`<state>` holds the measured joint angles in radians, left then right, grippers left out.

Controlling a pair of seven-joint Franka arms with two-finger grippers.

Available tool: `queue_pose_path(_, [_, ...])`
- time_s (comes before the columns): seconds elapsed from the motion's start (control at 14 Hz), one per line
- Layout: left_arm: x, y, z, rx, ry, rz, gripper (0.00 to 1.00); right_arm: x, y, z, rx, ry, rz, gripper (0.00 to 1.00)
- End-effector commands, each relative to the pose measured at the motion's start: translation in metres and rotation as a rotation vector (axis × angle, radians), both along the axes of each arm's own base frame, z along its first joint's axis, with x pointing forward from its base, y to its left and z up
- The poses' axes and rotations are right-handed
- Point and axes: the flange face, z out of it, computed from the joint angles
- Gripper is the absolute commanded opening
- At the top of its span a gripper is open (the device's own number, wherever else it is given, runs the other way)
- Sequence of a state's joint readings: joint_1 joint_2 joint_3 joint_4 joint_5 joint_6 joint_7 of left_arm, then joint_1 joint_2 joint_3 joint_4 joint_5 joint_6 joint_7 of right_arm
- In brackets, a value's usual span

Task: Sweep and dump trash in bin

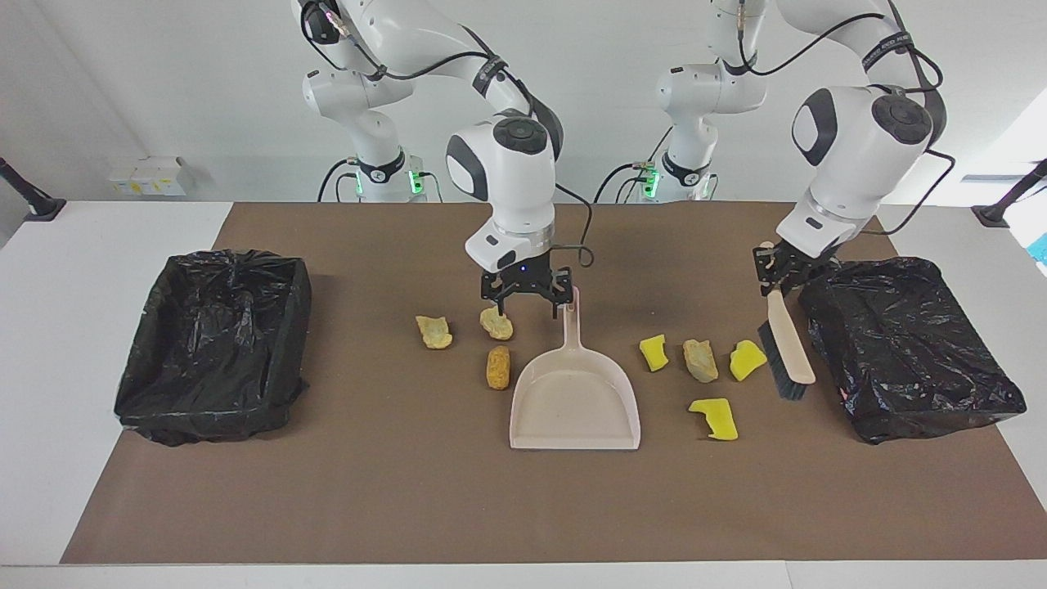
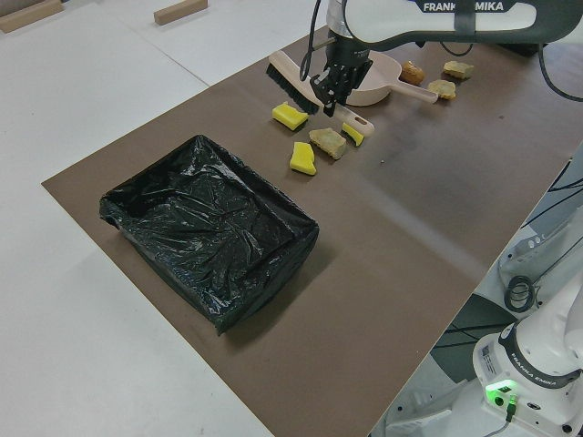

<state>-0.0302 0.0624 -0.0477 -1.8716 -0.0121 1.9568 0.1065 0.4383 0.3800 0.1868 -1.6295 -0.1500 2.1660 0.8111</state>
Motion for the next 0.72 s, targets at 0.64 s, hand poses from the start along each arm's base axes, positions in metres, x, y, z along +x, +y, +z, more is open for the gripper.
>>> queue_pose_path(0.64, [0.058,0.022,-0.052,0.018,-0.106,0.003,0.00,-0.022,0.070,-0.064,-0.043,-0.092,0.077,0.87])
